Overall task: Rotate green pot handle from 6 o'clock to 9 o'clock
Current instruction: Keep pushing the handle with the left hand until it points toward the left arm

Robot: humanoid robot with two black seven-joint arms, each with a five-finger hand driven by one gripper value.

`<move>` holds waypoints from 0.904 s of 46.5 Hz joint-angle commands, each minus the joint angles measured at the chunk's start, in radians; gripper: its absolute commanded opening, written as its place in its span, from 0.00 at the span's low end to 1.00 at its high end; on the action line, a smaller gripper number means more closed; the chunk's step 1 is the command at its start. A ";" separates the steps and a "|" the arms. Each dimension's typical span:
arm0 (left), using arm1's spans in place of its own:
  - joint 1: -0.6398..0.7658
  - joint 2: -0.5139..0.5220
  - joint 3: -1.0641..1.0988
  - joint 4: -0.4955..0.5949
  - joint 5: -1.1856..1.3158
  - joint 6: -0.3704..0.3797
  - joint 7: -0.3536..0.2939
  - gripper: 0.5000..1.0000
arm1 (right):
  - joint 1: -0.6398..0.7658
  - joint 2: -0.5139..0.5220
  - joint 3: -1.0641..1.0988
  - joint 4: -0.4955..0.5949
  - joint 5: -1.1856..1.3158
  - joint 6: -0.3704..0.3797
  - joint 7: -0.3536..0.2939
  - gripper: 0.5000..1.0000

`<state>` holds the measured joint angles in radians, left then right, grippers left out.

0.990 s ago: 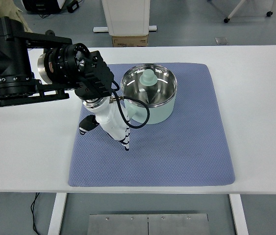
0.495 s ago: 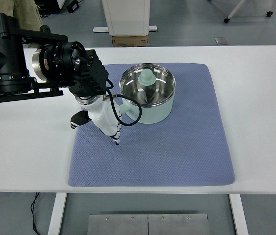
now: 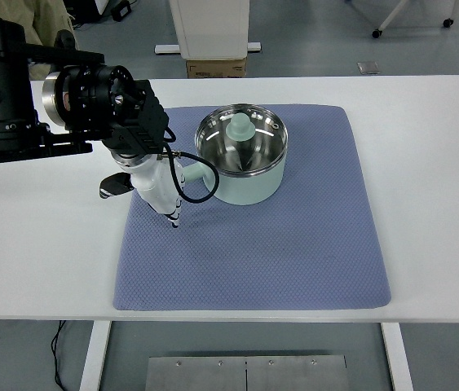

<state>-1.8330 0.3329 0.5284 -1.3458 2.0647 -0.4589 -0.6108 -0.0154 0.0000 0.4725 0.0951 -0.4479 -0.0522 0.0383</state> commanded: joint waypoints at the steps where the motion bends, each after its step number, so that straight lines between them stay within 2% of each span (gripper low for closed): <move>1: 0.000 0.000 0.010 0.001 0.000 0.000 0.000 1.00 | 0.000 0.000 0.000 0.000 0.000 0.000 0.000 1.00; 16: 0.001 -0.003 0.038 0.030 0.000 0.005 0.000 1.00 | 0.000 0.000 0.000 0.000 0.000 0.000 0.000 1.00; 42: 0.012 -0.014 0.071 0.125 -0.001 0.060 0.000 1.00 | 0.000 0.000 0.000 0.000 0.000 0.000 0.000 1.00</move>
<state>-1.8195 0.3190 0.5964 -1.2291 2.0632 -0.4036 -0.6109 -0.0158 0.0000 0.4725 0.0951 -0.4479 -0.0522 0.0383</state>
